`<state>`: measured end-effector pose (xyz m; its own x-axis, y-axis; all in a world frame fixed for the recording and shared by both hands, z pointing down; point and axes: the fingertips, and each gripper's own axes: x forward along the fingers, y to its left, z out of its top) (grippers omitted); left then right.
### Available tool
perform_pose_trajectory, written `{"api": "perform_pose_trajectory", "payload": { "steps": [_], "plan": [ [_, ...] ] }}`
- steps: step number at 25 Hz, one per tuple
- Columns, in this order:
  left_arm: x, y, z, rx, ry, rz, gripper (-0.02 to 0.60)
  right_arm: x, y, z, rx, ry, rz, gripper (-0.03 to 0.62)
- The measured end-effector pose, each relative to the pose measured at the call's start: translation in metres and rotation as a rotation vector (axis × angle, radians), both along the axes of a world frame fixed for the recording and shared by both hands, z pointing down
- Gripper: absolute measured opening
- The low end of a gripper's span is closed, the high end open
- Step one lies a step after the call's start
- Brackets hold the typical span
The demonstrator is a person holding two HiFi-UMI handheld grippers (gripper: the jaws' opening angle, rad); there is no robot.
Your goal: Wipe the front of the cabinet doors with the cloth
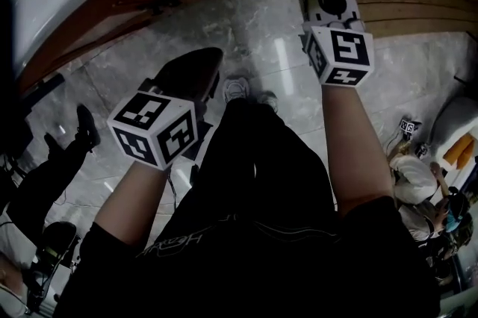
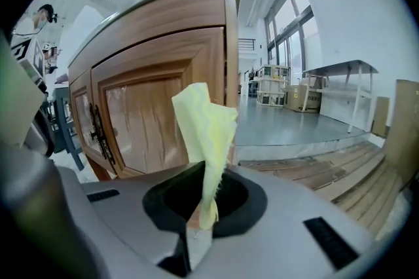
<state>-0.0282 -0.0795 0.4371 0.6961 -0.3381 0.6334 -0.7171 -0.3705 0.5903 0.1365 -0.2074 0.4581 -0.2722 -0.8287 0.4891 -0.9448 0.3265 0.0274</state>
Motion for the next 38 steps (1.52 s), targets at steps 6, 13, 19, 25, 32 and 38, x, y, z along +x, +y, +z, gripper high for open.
{"api": "perform_pose_trajectory", "payload": {
  "steps": [6, 13, 19, 25, 32, 38],
  "plan": [
    [0.014, -0.003, 0.003, -0.003, 0.009, 0.029, 0.006, 0.024, -0.002, 0.004, -0.007, 0.013, 0.043, 0.041],
    [0.018, 0.001, 0.005, -0.007, -0.01, 0.053, 0.006, 0.044, 0.004, 0.009, -0.029, 0.017, 0.093, 0.041],
    [0.011, 0.015, 0.029, -0.042, -0.041, 0.037, 0.006, 0.032, 0.017, 0.022, -0.061, 0.023, 0.056, 0.041],
    [-0.009, 0.023, 0.033, -0.051, -0.05, -0.001, 0.006, -0.018, 0.038, 0.038, -0.112, 0.015, -0.073, 0.041],
    [-0.058, 0.035, 0.039, -0.058, -0.069, -0.122, 0.006, -0.105, 0.062, 0.057, -0.155, 0.018, -0.277, 0.041],
    [-0.104, 0.063, 0.058, -0.106, -0.089, -0.271, 0.006, -0.169, 0.076, 0.069, -0.177, 0.036, -0.47, 0.041]
  ]
}}
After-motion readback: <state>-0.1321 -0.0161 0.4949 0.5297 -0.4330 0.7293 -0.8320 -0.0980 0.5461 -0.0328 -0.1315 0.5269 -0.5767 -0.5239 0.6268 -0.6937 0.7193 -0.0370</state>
